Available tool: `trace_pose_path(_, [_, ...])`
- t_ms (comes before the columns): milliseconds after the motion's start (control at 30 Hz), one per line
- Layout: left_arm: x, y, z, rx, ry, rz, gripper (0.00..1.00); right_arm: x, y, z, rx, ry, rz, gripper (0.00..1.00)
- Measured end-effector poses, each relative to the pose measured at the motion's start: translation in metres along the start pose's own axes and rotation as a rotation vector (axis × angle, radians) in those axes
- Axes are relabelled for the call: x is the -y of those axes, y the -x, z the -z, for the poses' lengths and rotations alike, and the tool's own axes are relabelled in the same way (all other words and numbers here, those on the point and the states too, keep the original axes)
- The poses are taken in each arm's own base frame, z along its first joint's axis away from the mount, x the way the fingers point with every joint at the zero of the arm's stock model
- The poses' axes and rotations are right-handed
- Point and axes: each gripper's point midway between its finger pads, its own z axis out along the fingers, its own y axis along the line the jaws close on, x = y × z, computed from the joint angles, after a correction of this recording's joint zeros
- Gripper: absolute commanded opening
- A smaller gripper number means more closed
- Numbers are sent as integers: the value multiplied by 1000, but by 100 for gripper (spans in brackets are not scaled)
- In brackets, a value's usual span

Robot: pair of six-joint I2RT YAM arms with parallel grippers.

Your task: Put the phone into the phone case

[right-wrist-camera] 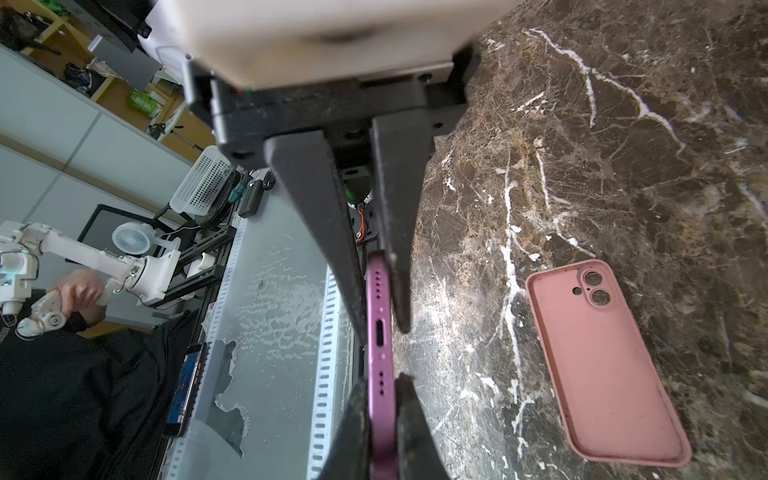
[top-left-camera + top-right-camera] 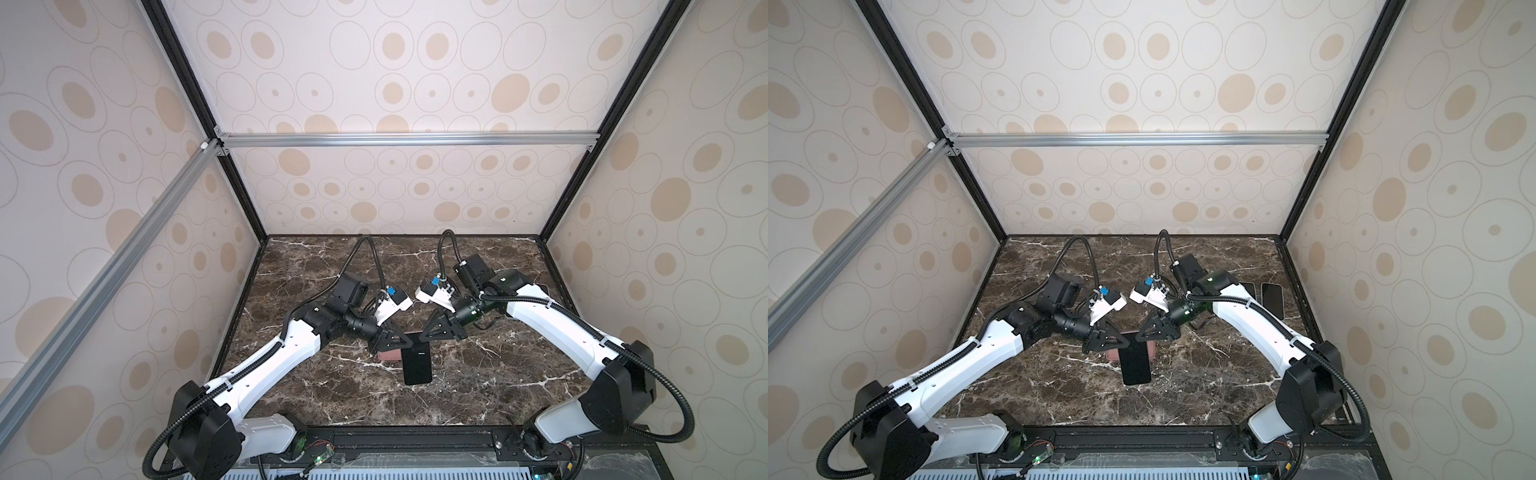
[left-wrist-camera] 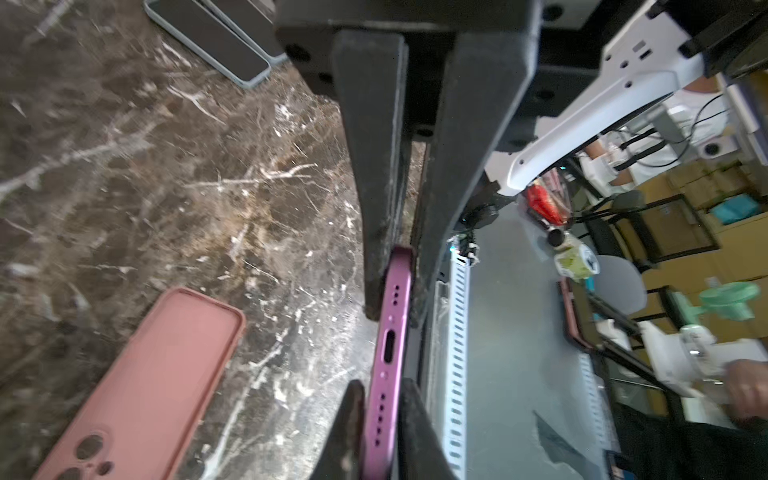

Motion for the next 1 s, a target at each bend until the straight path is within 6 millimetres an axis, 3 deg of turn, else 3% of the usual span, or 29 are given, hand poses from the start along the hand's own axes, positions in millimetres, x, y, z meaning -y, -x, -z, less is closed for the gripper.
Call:
trace_pose_path(33, [-2, 3, 0, 26, 17, -7, 49, 1, 2, 0, 11, -4, -4, 0])
trace_pose_path(133, [-6, 6, 3, 102, 56, -16, 67, 2, 9, 3, 55, -26, -17, 0])
trace_pose_path(300, [-12, 9, 15, 228, 132, -13, 83, 6, 29, 22, 158, -78, -19, 0])
trace_pose_path(533, [-22, 17, 40, 435, 212, 33, 75, 11, 48, 44, 283, -122, -18, 0])
trace_pose_path(733, [-32, 5, 36, 507, 183, 129, 71, 12, 57, 55, 360, -111, -32, 0])
trace_pose_path(900, [-34, 4, 34, 537, 150, 173, 54, 9, 68, 63, 401, -102, -10, 0])
trace_pose_path(1000, [-30, 5, 35, 556, 121, 177, 52, 4, 73, 67, 421, -105, 6, 0])
